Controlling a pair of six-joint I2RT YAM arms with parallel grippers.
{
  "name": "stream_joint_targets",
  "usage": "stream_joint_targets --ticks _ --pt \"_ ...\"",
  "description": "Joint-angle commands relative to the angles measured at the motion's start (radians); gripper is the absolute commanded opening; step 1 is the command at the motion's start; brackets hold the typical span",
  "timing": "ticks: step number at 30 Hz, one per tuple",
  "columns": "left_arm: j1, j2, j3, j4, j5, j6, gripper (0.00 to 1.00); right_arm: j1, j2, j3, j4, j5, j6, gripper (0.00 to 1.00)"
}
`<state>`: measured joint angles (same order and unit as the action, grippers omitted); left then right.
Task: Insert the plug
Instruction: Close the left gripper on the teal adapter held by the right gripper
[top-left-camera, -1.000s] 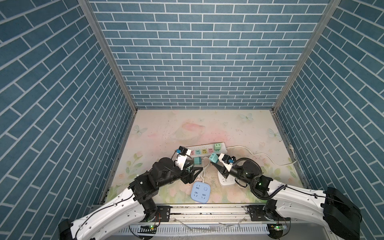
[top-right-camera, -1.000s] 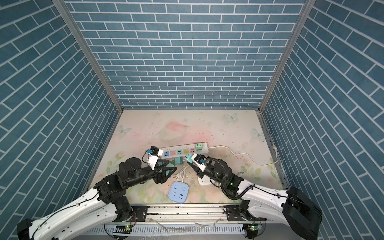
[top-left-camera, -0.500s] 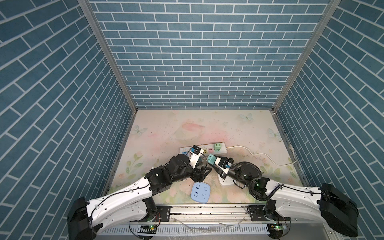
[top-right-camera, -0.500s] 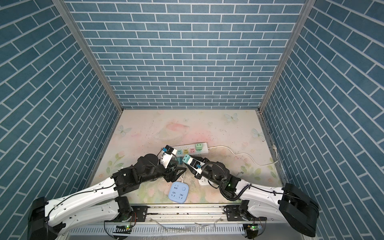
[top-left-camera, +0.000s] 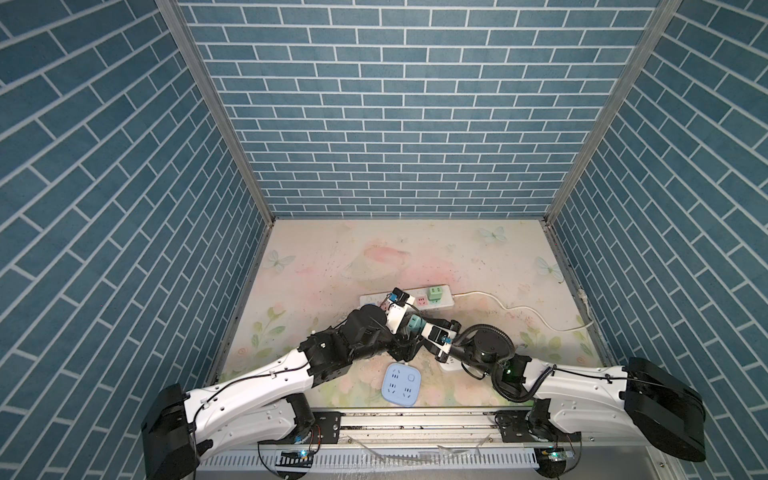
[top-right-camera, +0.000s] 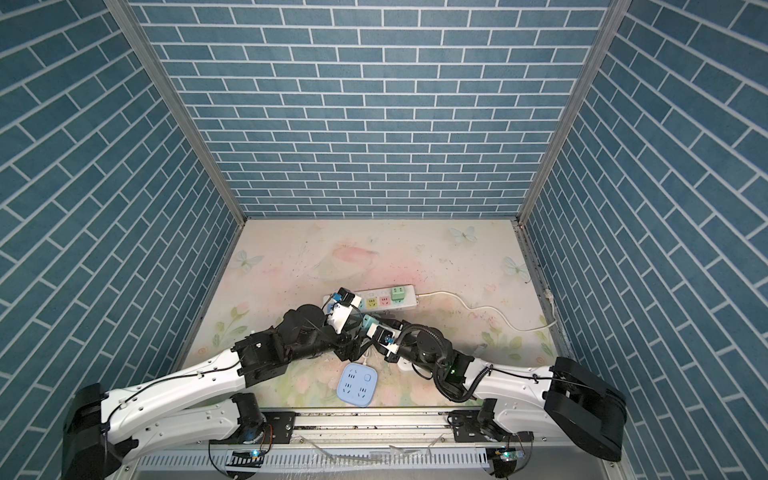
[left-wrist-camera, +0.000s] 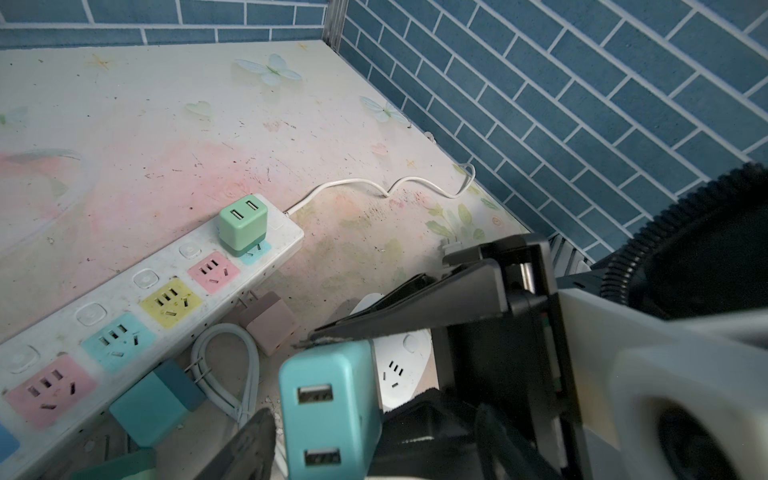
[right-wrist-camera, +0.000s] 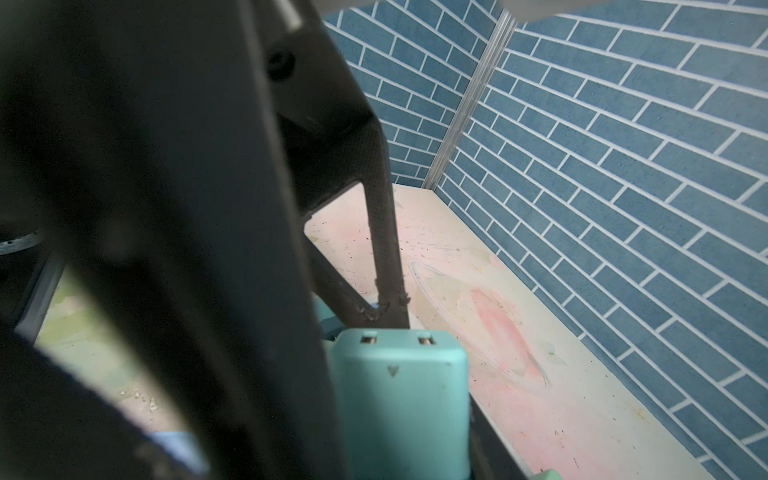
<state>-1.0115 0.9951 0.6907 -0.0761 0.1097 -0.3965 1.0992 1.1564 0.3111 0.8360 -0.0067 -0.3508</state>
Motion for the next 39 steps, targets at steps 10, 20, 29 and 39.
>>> stream_joint_targets --ticks 10,20,29,39 --pt "-0.005 0.018 0.015 0.002 -0.052 0.034 0.77 0.022 -0.001 0.010 0.104 -0.014 -0.046 0.00" --pt "-0.005 0.084 0.048 0.024 -0.036 0.059 0.49 0.035 -0.054 -0.016 0.101 -0.020 -0.043 0.00" --pt "-0.004 0.121 0.054 0.057 -0.008 0.066 0.09 0.036 -0.056 -0.030 0.106 -0.012 -0.042 0.00" --pt "-0.005 0.082 0.054 0.046 -0.059 0.157 0.00 0.037 -0.119 -0.069 0.095 0.069 -0.009 0.62"
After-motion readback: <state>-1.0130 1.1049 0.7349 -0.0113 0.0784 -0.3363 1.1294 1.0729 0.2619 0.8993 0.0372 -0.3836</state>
